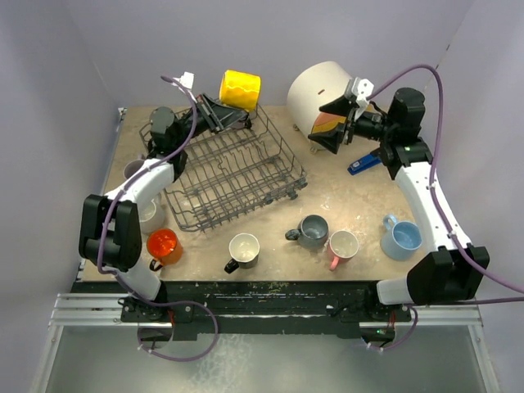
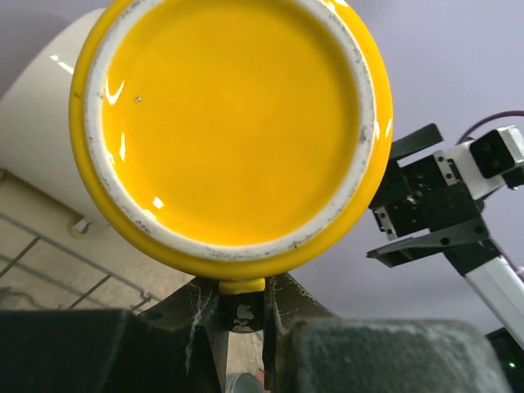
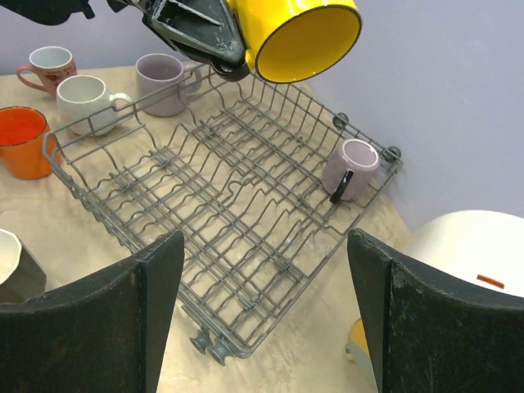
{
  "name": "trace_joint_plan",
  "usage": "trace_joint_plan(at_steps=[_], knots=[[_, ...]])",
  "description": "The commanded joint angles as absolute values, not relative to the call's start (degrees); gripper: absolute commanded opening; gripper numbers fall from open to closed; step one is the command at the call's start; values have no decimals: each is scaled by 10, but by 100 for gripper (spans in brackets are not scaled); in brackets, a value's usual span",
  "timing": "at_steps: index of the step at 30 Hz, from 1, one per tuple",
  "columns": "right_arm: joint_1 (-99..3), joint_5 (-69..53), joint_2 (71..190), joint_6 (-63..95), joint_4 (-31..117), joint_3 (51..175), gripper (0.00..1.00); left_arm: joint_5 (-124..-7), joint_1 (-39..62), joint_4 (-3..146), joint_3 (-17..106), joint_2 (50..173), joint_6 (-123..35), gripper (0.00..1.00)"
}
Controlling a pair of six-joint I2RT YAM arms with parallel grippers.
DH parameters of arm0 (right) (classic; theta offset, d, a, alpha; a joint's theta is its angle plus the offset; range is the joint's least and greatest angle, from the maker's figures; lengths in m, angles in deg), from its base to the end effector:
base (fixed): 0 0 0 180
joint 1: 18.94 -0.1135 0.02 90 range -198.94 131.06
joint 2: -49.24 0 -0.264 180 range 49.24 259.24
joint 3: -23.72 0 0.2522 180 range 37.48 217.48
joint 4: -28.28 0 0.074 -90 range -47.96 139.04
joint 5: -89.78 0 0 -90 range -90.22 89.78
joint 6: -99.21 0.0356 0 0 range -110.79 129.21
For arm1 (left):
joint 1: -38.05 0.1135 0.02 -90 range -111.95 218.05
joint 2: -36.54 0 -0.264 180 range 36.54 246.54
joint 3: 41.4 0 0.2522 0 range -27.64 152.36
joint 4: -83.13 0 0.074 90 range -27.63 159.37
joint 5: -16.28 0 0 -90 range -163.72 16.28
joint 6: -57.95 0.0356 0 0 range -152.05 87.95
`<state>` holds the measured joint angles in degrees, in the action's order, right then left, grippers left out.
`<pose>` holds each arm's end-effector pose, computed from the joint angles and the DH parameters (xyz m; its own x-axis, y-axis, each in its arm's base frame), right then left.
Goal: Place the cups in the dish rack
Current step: Turn the cup upside down in the dish rack.
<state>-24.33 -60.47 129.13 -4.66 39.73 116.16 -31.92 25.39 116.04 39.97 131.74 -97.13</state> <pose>0.3072 0.0600 0.4300 0.2369 -0.0971 -0.9667 -0.8797 0.4009 -0.2559 0.3693 -0.1073 0.3490 -0.5712 -0.5646 -0.5958 0.6171 0.1833 -0.7653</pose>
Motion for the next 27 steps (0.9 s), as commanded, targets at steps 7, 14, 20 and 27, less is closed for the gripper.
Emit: trace_joint_plan(at_steps=[7,14,20,27], knots=[[-229,-584,1255,-60,365,1124,83,-356,281,925,488,1288,-782,0],[-226,-577,1246,-56,353,1102,84,-455,281,776,546,1319,-676,0],[-223,-570,1241,-56,351,1091,84,-521,282,745,560,1345,-633,0],[-221,-566,1236,-55,350,1078,85,-597,282,683,621,1403,-571,0]])
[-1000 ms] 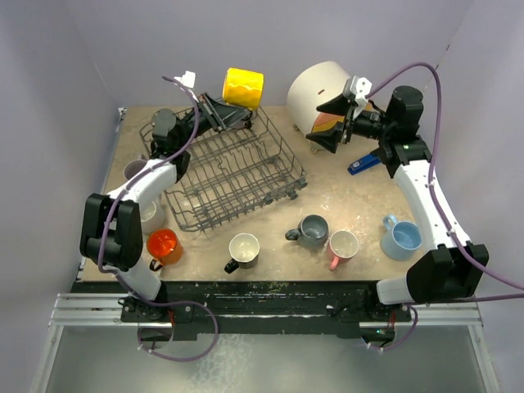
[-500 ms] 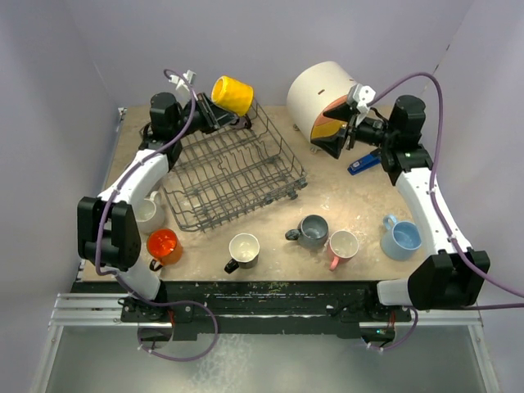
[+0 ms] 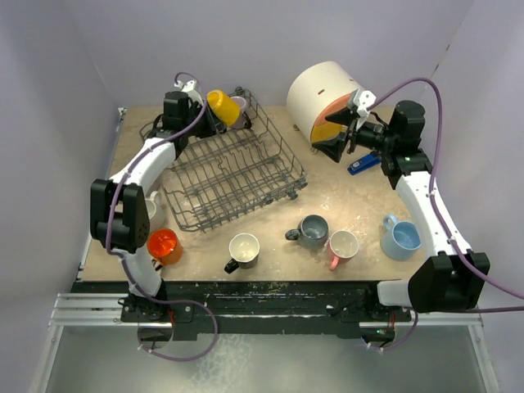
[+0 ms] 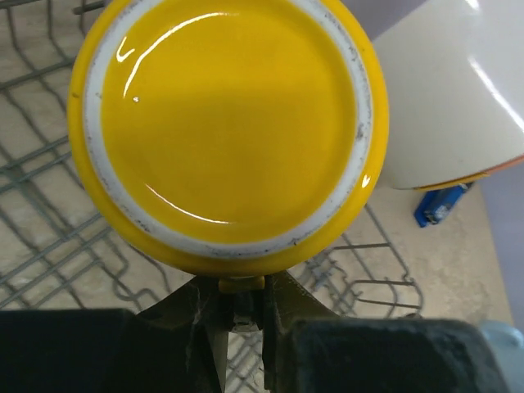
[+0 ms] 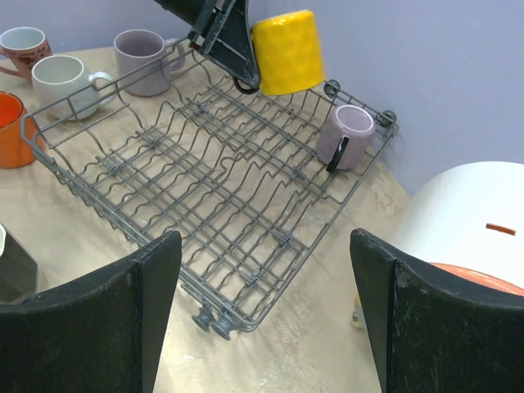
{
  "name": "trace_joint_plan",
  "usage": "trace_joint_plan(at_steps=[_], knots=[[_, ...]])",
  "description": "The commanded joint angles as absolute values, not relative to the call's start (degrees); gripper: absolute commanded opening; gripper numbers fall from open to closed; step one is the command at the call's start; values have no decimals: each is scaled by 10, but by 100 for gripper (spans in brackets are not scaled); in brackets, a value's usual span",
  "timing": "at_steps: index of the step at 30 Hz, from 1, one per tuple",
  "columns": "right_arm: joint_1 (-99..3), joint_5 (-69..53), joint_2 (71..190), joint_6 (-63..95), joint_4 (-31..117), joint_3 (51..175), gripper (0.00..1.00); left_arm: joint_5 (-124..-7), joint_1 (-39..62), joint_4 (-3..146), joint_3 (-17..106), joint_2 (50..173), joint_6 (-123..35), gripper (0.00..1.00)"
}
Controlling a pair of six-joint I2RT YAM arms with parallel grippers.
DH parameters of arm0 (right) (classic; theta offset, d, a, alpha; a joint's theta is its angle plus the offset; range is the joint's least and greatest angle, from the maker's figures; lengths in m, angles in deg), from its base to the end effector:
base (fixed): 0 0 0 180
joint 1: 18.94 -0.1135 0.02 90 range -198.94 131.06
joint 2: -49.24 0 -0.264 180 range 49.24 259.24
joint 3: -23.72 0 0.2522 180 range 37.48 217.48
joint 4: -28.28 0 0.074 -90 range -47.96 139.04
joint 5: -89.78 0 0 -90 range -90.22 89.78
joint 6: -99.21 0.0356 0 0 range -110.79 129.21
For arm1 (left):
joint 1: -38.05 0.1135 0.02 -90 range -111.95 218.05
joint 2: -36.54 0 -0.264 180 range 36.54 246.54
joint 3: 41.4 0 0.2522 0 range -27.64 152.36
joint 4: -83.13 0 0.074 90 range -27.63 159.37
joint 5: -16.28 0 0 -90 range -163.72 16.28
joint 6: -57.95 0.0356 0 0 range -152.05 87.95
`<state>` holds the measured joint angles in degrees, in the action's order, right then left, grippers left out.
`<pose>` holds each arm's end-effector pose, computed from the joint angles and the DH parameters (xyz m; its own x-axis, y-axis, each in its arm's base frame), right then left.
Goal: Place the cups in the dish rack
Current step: Turn the cup upside down in the dish rack.
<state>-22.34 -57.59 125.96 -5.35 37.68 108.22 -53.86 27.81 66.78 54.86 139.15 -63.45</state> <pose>0.3001 0.0479 0.4019 0.1920 -0.1244 -0.9735 -0.8514 0.4722 -0.2282 0.4185 -0.0879 0.3018 -0.5719 -0.3946 -0.7191 0.2081 0.7782 -0.5926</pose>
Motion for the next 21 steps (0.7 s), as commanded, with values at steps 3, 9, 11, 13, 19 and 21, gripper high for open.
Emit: trace_joint_plan(at_steps=[3,9,11,13,19,21], knots=[[-218,-557,1231,-53,352,1069,86,-628,282,665,646,1430,-546,0],[-213,-524,1223,-44,351,1048,87,-669,282,638,697,1489,-505,0],[-212,-498,1221,-24,347,1042,87,-680,282,632,714,1505,-494,0],[-212,-488,1220,-3,333,1034,86,-693,282,629,727,1518,-483,0],[-211,-479,1221,-1,332,1027,86,-722,282,630,743,1548,-461,0],[-211,-476,1222,-1,332,1027,86,-723,282,629,749,1557,-458,0]])
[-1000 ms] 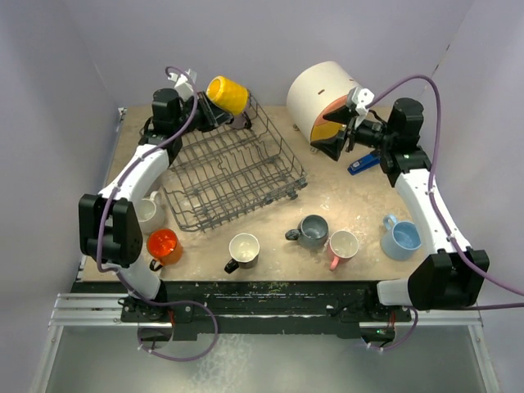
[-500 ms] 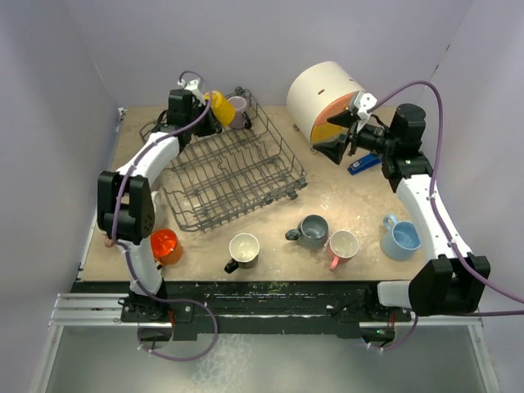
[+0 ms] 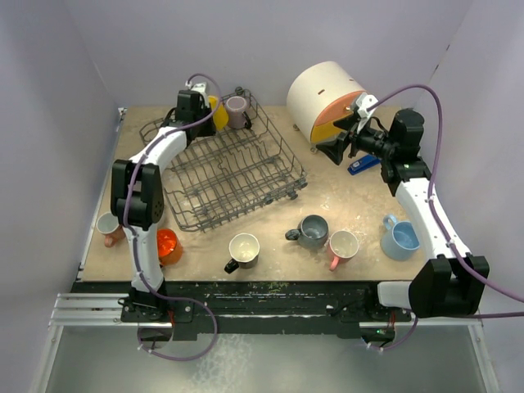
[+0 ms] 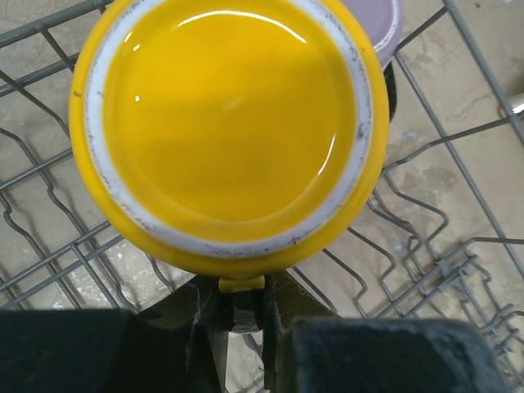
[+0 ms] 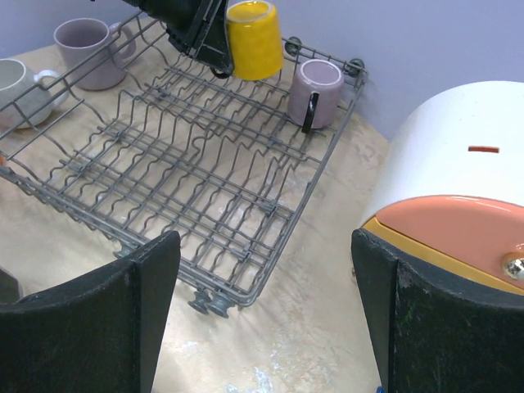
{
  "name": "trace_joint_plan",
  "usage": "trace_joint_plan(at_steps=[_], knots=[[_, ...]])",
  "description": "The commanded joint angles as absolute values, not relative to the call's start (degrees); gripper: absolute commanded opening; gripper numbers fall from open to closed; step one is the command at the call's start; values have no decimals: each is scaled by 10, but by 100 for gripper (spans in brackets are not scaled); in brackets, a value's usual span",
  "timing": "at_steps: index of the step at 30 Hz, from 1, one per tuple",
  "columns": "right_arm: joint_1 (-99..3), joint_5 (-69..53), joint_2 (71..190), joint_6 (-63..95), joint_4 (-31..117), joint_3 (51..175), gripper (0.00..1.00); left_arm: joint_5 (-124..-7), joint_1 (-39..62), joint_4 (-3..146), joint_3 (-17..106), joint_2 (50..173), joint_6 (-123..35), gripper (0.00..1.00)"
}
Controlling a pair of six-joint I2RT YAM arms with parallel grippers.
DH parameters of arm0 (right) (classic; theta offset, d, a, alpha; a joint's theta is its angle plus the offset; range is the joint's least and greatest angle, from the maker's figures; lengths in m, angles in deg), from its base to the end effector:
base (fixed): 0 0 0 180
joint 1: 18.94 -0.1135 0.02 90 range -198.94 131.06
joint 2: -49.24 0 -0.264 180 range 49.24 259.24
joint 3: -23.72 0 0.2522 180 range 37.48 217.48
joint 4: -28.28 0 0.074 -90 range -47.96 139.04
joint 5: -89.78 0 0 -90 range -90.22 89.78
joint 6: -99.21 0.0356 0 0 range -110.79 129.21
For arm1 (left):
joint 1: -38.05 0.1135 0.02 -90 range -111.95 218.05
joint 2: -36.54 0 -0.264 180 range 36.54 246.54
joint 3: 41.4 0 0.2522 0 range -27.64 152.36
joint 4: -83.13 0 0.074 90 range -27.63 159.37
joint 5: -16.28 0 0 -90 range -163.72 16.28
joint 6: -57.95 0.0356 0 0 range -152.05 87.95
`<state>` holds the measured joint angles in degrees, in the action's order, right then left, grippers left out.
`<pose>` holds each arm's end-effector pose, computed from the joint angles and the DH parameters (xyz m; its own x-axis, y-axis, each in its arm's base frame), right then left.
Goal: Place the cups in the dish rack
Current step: Turn the cup upside down in the dish rack.
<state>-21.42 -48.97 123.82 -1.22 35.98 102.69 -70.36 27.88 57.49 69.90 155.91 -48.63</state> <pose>0.2971 0.0397 0.3817 0.0842 -0.1158 -0.9897 -0.7760 0.6155 -0.1380 0.4822 -0.0886 0.2474 -0.5875 -0.1840 -0.7880 0.0591 0.9615 -0.2685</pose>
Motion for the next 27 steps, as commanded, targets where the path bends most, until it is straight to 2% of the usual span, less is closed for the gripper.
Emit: trace_joint_plan(at_steps=[1,27], knots=[[-211,-475,1221,-1,332,1027,86,-723,282,629,751,1561,-457,0],[-211,-462,1247,-2,324,1044,86,-759,287,635,811,1667,-432,0]])
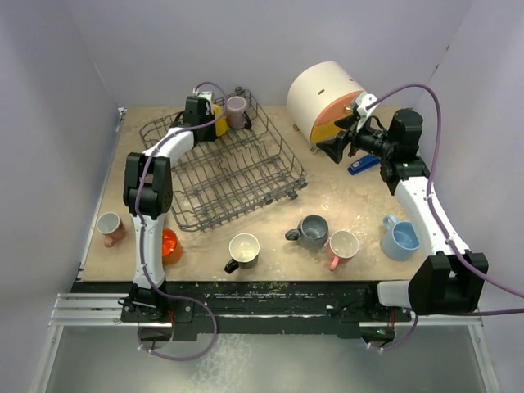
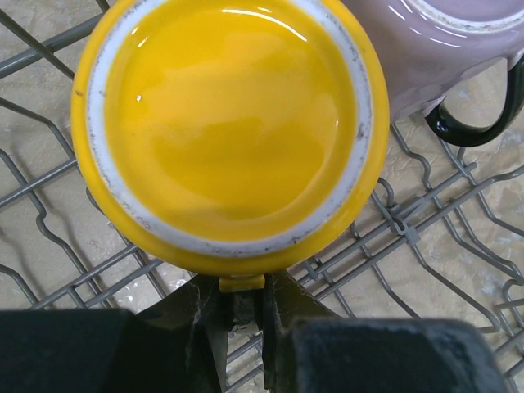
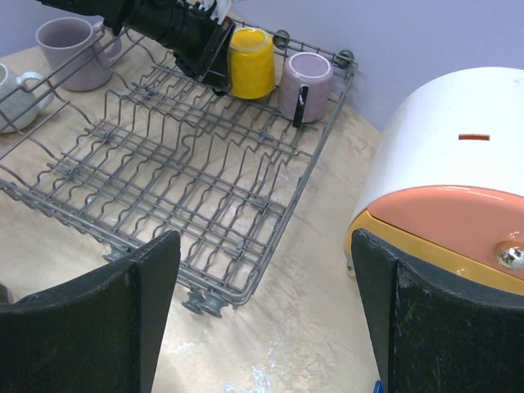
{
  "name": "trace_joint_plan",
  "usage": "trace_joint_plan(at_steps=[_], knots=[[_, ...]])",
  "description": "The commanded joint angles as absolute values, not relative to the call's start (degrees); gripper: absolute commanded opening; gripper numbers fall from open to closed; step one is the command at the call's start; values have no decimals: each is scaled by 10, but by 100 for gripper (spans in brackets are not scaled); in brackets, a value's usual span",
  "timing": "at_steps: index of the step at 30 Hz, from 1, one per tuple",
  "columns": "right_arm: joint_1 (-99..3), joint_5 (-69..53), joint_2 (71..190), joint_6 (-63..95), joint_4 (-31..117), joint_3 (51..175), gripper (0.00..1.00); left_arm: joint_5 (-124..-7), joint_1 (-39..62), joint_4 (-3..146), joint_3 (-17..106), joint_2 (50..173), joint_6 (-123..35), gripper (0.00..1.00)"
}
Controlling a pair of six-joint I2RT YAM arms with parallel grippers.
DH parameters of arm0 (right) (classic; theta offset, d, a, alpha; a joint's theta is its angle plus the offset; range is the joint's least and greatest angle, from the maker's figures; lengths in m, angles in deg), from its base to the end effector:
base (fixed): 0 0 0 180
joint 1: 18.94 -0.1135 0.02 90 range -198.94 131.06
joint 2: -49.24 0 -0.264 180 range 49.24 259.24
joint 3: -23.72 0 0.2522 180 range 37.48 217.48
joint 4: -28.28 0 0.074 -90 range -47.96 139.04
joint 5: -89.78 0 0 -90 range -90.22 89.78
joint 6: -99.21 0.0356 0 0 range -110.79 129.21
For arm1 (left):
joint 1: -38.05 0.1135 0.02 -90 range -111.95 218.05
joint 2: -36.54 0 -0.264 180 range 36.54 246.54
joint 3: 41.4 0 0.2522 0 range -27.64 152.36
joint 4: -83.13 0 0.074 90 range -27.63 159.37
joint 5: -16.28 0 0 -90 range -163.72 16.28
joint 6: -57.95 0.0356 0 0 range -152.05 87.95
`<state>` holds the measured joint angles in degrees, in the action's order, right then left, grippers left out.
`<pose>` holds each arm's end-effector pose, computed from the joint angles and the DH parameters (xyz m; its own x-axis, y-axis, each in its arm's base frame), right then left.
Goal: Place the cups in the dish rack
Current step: Turn the cup upside down in the dish rack.
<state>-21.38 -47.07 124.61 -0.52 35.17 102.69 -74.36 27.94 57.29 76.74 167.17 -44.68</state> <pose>0.3018 0.0389 0.3791 0.0714 -0.1126 -0.9911 -0.7556 0.6425 -0.1275 0.5160 -0.0916 0.1913 -0.6323 -0.1093 -0.7670 0.0294 0.9859 -0.1648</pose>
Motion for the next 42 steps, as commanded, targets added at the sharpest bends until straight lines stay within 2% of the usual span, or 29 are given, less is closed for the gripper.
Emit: trace_joint_plan(at_steps=[1,9,17,25,31,37,42], knots=[[-211,-462,1248,-2,324,1044,86,-759,288,635,814,1671,-433,0],[-211,-464,1254,-1,326,1051,86,-786,287,616,856,1707,-463,0],[-211,-465,1255,-2,327,1051,86,-785,287,599,887,1725,-497,22],[-211,-467,1252,-2,328,1046,86,-732,283,591,896,1724,-529,28],[-211,-469,1249,-4,326,1043,86,-709,280,577,897,1721,-539,42],[-211,-470,1246,-5,326,1040,86,-686,279,574,897,1705,-561,49],[-211,-471,1243,-8,327,1038,86,-694,279,549,900,1692,-568,58]])
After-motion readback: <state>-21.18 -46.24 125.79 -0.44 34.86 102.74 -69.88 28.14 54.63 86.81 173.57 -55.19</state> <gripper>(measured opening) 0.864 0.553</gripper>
